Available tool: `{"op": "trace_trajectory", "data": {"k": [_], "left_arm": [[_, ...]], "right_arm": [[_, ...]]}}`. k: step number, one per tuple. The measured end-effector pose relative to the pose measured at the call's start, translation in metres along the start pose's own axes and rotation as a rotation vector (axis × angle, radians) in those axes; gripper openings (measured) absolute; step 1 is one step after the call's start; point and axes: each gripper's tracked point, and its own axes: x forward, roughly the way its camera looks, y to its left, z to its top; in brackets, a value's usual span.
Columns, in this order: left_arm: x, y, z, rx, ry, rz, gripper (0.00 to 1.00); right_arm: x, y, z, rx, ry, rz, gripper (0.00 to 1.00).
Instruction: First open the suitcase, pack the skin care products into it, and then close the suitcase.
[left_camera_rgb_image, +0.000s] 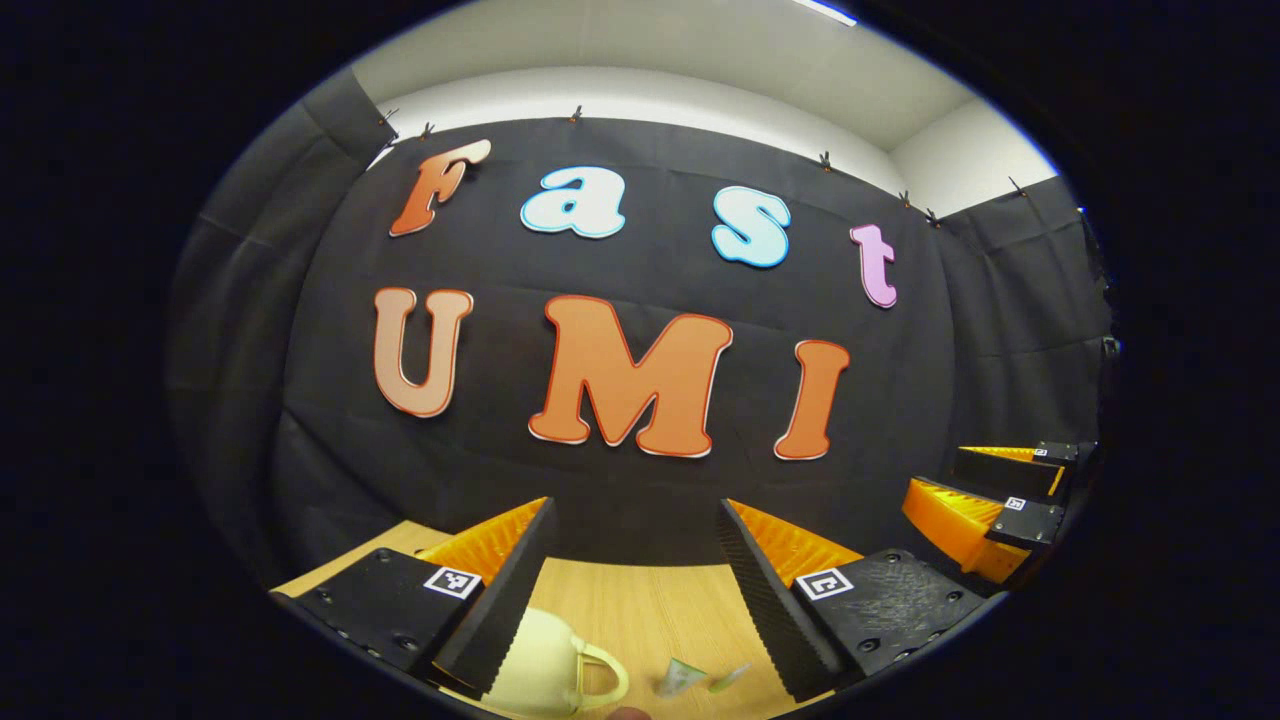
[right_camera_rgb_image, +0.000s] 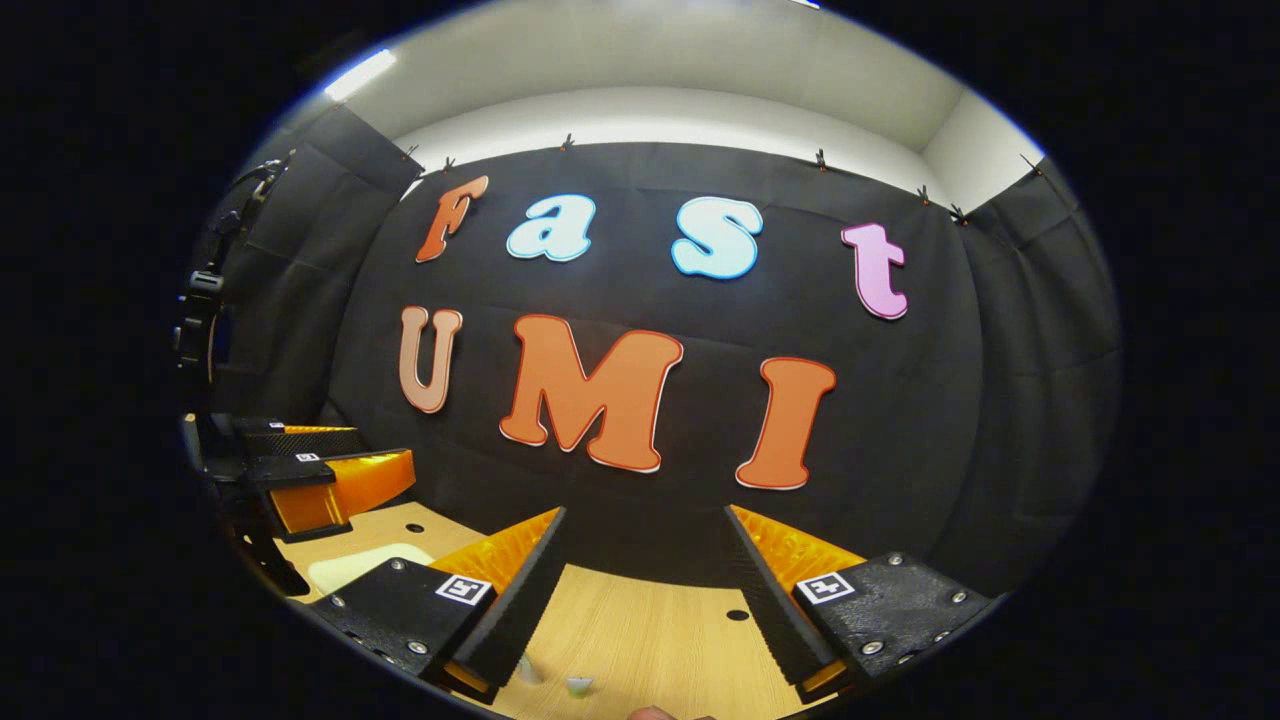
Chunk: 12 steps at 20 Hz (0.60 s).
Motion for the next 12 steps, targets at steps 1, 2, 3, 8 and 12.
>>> {"op": "trace_trajectory", "data": {"k": [1, 2, 3, 8, 12], "left_arm": [[0.000, 0.003, 0.003, 0.004, -0.013, 0.012, 0.98], [0.002, 0.003, 0.003, 0.004, -0.020, 0.017, 0.98], [0.004, 0.000, 0.000, 0.007, -0.017, 0.017, 0.98], [0.016, -0.014, -0.003, 0.046, -0.031, 0.021, 0.98], [0.010, -0.024, -0.026, 0.208, -0.020, 0.039, 0.96]], "right_arm": [[0.004, 0.002, -0.002, -0.002, 0.004, 0.021, 0.95], [0.008, 0.004, -0.005, -0.013, 0.005, 0.042, 0.98], [0.013, 0.001, -0.005, -0.032, 0.013, 0.043, 0.95], [0.021, 0.004, -0.012, 0.000, 0.021, 0.085, 0.92], [0.021, 0.003, -0.032, -0.029, 0.045, 0.111, 0.95]]}}
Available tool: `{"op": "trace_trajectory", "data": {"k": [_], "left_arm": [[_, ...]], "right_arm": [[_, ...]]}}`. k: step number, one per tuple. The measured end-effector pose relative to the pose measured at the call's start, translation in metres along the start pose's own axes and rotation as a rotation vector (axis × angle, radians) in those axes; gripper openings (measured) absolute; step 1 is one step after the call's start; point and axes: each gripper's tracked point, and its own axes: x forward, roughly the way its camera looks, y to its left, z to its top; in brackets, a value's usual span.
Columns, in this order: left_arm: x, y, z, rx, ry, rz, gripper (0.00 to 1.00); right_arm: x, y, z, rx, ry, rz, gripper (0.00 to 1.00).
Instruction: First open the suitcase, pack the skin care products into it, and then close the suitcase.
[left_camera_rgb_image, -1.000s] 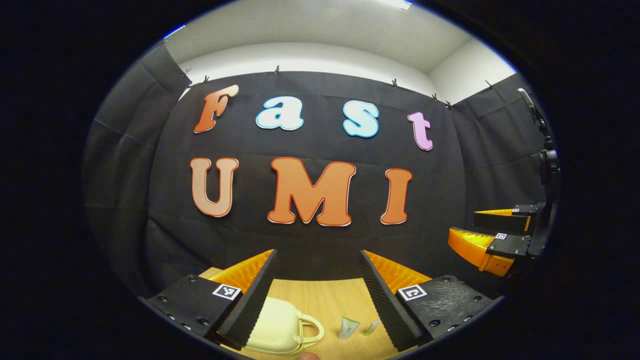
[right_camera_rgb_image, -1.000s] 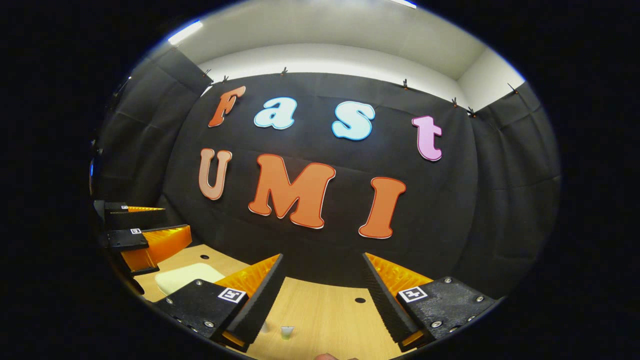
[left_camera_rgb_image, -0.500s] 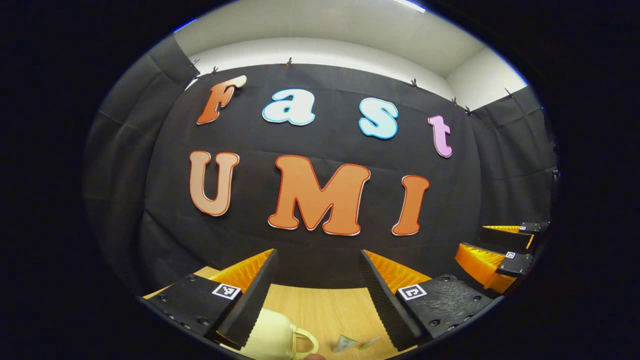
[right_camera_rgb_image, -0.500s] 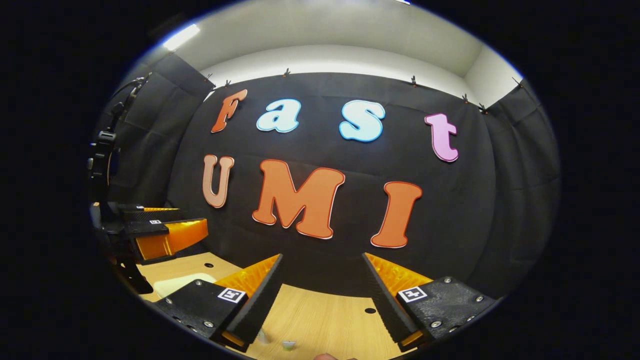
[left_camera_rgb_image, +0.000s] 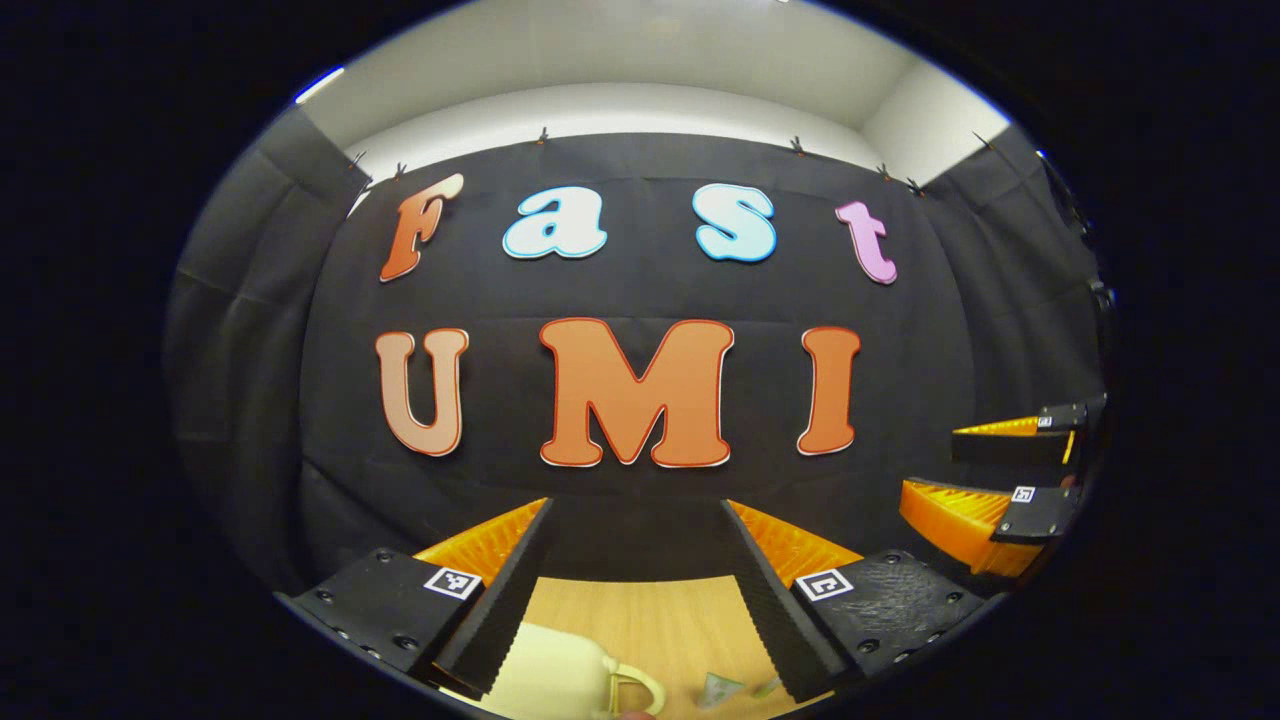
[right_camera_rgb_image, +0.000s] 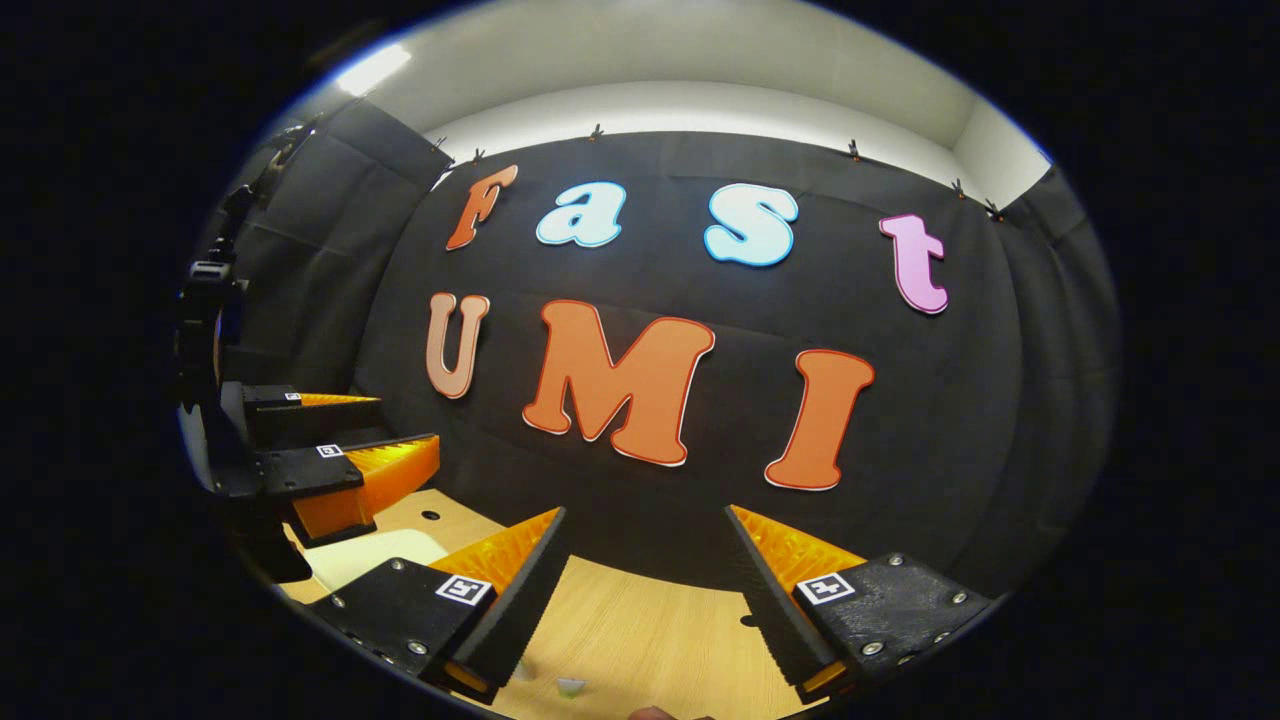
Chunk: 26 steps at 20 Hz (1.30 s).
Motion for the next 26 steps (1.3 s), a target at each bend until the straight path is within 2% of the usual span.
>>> {"op": "trace_trajectory", "data": {"k": [7, 12, 17, 18, 21, 24, 26], "left_arm": [[-0.013, -0.022, -0.088, 0.222, 0.150, -0.022, 0.97], [-0.018, -0.030, -0.150, 0.291, 0.297, -0.068, 0.95], [-0.025, -0.034, -0.215, 0.436, 0.443, -0.109, 0.95], [-0.031, -0.038, -0.228, 0.463, 0.487, -0.126, 0.92], [-0.032, -0.044, -0.256, 0.512, 0.549, -0.148, 0.94], [-0.036, -0.041, -0.285, 0.596, 0.599, -0.161, 0.94], [-0.035, -0.037, -0.304, 0.679, 0.620, -0.189, 0.94]], "right_arm": [[0.000, -0.010, -0.031, 0.050, 0.055, 0.032, 0.95], [0.007, -0.021, -0.042, 0.043, 0.051, 0.049, 0.96], [0.016, -0.035, -0.062, 0.042, 0.070, 0.068, 0.95], [0.017, -0.038, -0.067, 0.045, 0.076, 0.073, 0.96], [0.019, -0.049, -0.079, 0.058, 0.089, 0.079, 0.95], [0.017, -0.058, -0.093, 0.084, 0.121, 0.047, 0.96], [0.013, -0.068, -0.095, 0.070, 0.114, -0.006, 0.95]]}}
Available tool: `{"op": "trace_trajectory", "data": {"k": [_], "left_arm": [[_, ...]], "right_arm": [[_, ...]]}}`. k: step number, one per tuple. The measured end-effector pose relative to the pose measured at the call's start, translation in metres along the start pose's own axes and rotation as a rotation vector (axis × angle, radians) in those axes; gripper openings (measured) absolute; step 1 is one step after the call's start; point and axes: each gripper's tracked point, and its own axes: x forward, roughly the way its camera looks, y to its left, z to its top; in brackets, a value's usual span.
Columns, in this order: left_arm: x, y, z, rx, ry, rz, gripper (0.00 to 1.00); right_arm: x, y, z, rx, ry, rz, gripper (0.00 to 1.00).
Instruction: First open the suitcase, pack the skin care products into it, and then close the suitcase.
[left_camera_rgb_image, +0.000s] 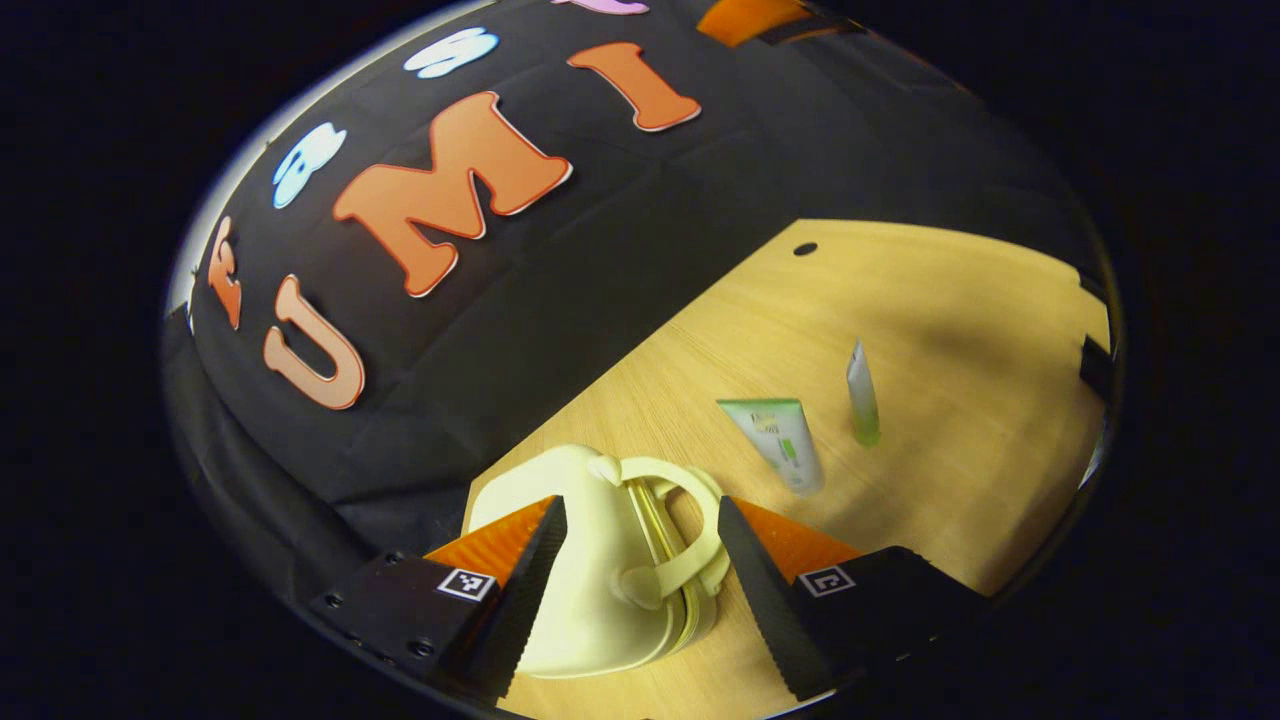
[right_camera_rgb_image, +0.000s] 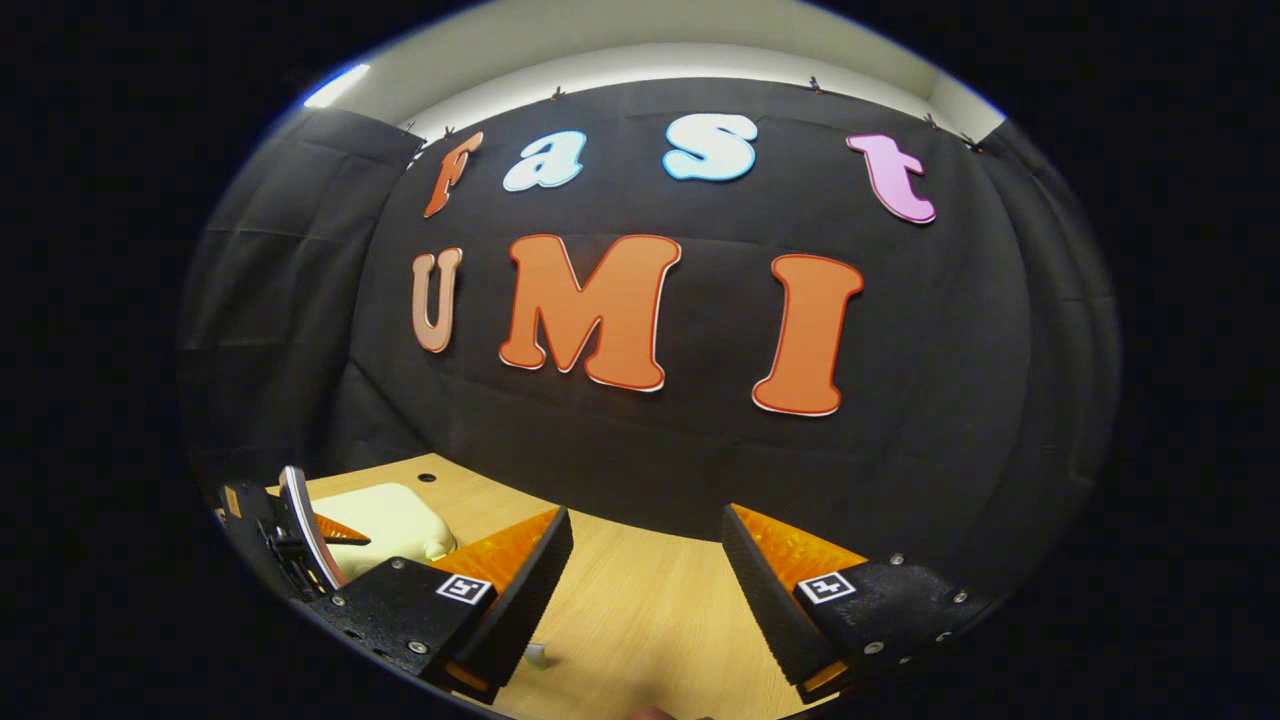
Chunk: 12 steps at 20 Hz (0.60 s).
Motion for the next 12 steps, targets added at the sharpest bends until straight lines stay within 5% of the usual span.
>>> {"op": "trace_trajectory", "data": {"k": [3, 4, 8, 12], "left_arm": [[0.019, -0.014, -0.026, 0.126, 0.037, -0.031, 0.83], [0.024, -0.016, -0.031, 0.164, 0.039, -0.025, 0.89], [0.035, -0.025, -0.039, 0.397, 0.015, -0.013, 0.79], [0.050, -0.026, -0.052, 0.506, 0.023, 0.016, 0.62]], "right_arm": [[-0.008, -0.006, -0.004, -0.014, 0.010, -0.062, 0.95], [-0.011, -0.005, -0.004, -0.019, 0.009, -0.072, 0.95], [-0.018, -0.005, -0.011, -0.015, 0.037, -0.150, 0.95], [-0.021, 0.013, -0.006, -0.031, 0.038, -0.164, 0.95]]}}
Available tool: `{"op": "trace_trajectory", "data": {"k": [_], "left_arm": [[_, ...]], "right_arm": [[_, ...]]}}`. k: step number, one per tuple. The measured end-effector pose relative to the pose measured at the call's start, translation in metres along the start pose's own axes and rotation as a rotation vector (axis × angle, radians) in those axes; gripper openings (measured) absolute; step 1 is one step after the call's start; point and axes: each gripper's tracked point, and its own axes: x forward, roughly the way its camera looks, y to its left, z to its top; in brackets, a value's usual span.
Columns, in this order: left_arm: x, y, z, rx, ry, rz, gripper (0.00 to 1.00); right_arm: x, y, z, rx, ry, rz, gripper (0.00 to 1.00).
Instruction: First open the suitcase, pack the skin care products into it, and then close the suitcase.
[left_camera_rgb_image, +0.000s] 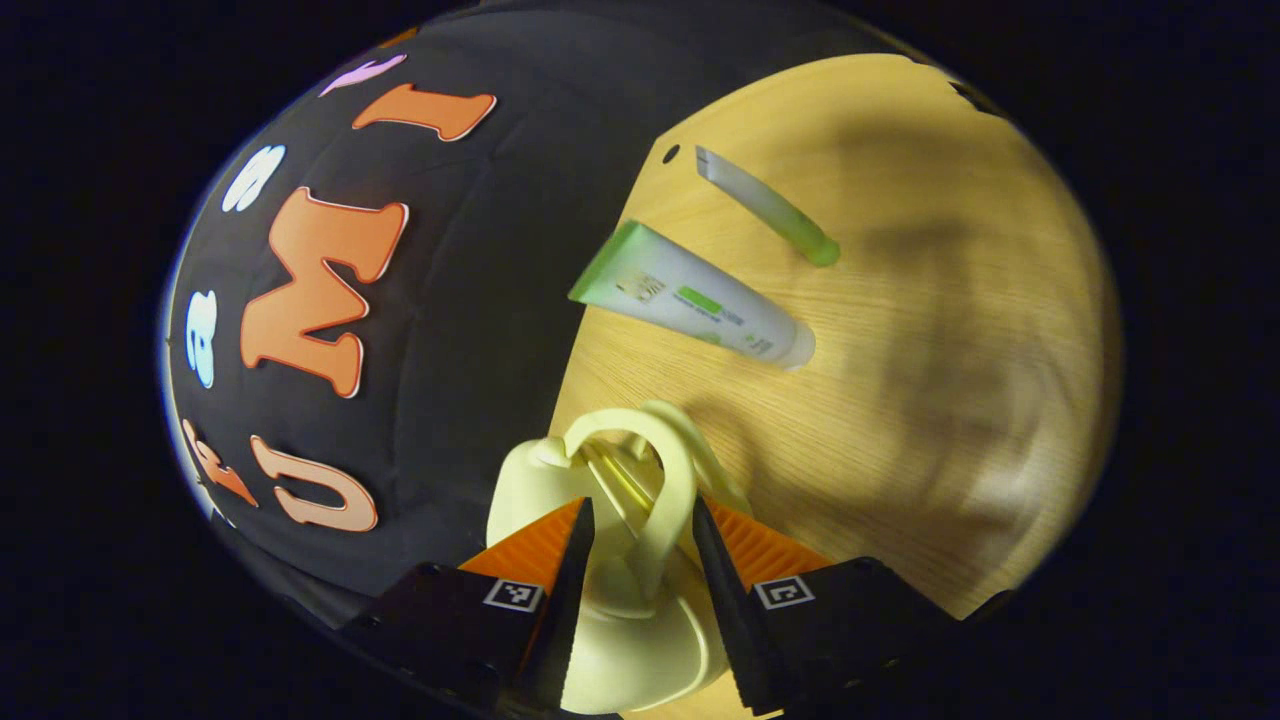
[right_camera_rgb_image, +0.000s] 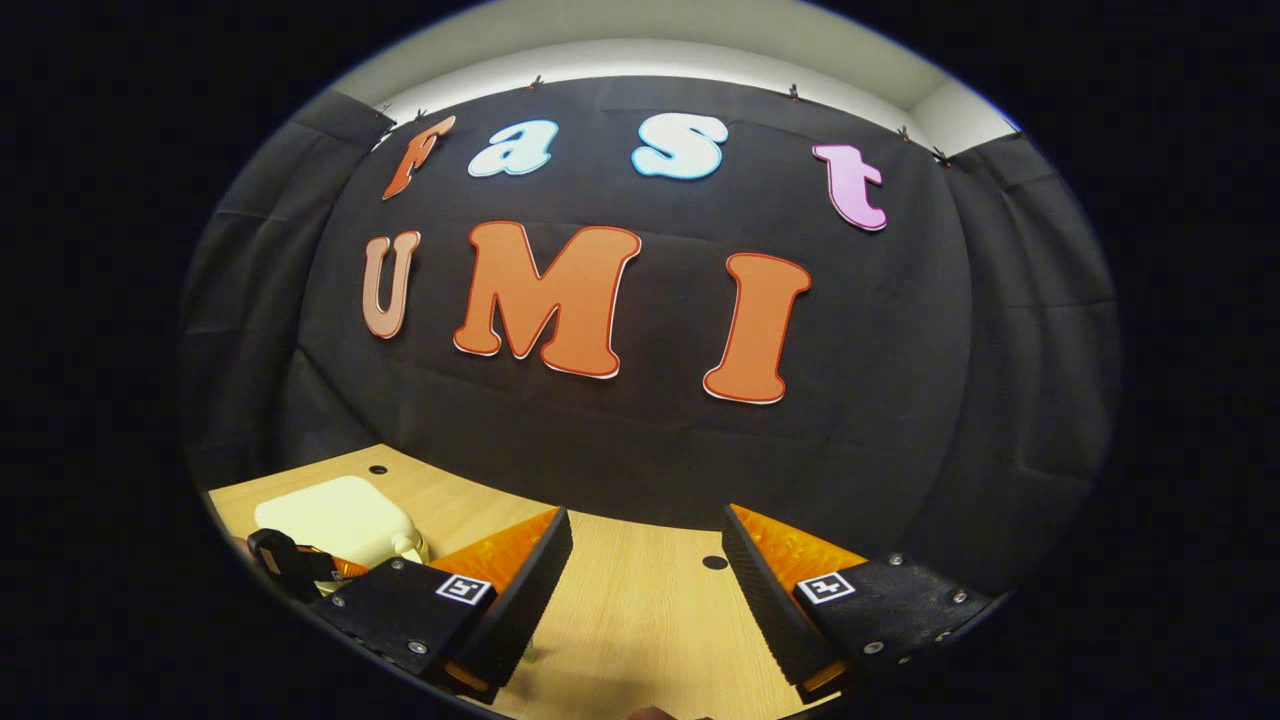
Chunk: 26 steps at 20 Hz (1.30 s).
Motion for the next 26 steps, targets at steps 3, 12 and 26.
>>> {"op": "trace_trajectory", "data": {"k": [3, 12, 26], "left_arm": [[0.003, -0.008, 0.006, -0.005, -0.030, -0.027, 0.11], [-0.026, 0.062, 0.001, -0.378, -0.166, 0.052, 0.01], [-0.063, 0.150, -0.071, -0.763, -0.118, 0.340, 0.00]], "right_arm": [[0.002, 0.011, 0.000, -0.019, 0.011, -0.002, 0.95], [0.011, 0.045, 0.002, -0.036, 0.027, 0.034, 0.95], [0.021, 0.115, 0.015, -0.029, 0.046, 0.134, 0.95]]}}
